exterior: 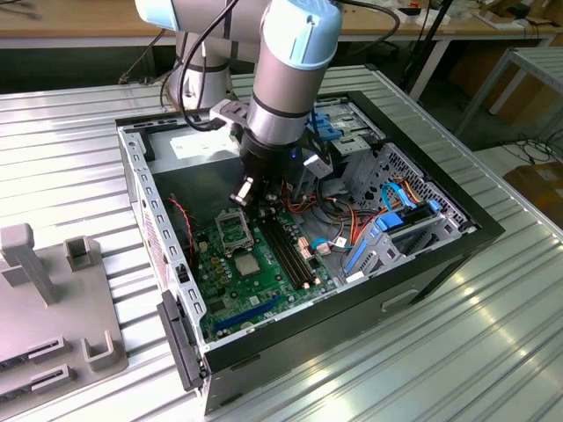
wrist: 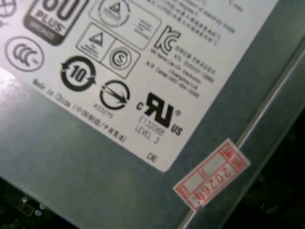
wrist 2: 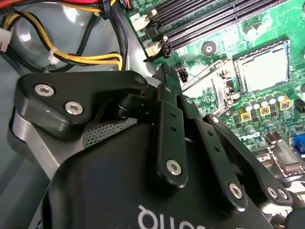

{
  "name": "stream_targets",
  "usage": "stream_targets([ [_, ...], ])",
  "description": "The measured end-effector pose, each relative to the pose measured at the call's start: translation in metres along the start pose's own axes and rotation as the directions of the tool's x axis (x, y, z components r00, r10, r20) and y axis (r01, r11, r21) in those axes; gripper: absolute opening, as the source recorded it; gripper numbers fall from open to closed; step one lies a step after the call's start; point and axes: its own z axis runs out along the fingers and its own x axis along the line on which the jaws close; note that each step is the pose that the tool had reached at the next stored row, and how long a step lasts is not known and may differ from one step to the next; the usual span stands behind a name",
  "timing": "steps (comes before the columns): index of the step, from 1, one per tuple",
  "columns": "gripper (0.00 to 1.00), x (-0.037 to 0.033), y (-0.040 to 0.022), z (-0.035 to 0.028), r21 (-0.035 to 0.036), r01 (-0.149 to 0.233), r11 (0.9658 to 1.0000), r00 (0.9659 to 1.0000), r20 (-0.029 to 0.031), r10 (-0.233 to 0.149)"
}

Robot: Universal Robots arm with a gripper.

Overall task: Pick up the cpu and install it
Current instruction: 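Close the cpu cover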

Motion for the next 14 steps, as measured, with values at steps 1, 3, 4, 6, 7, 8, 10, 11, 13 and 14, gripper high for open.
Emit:
stream_targets([
  [1, 0.11, 0.0001, 0.0002, -0.0007, -0.0001, 0.000, 1.0000, 1.0000, 0.0001, 0.000],
  [3, 0.11, 0.0006, 0.0005, -0.0013, -0.0001, 0.000, 1.0000, 1.0000, 0.0002, 0.000],
  [4, 0.11, 0.0011, 0.0008, -0.0015, -0.0001, 0.000, 1.0000, 1.0000, 0.0002, 0.000],
  [6, 0.11, 0.0017, 0.0012, -0.0019, 0.0001, 0.000, 1.0000, 1.0000, 0.0000, 0.000],
  [7, 0.11, 0.0020, 0.0014, -0.0021, 0.0002, 0.000, 1.0000, 1.0000, -0.0001, 0.000],
  [8, 0.11, 0.0022, 0.0015, -0.0025, 0.0004, 0.000, 1.0000, 1.0000, -0.0003, 0.000],
  [10, 0.11, 0.0025, 0.0017, -0.0033, 0.0004, 0.000, 1.0000, 1.0000, -0.0003, 0.000],
  [11, 0.11, 0.0025, 0.0018, -0.0035, 0.0007, 0.000, 1.0000, 1.0000, -0.0003, 0.000],
  [13, 0.11, 0.0026, 0.0019, -0.0036, 0.0037, 0.000, 1.0000, 1.0000, -0.0024, 0.000],
  [14, 0.11, 0.0027, 0.0020, -0.0039, 0.0074, 0.000, 1.0000, 1.0000, -0.0050, 0.000],
])
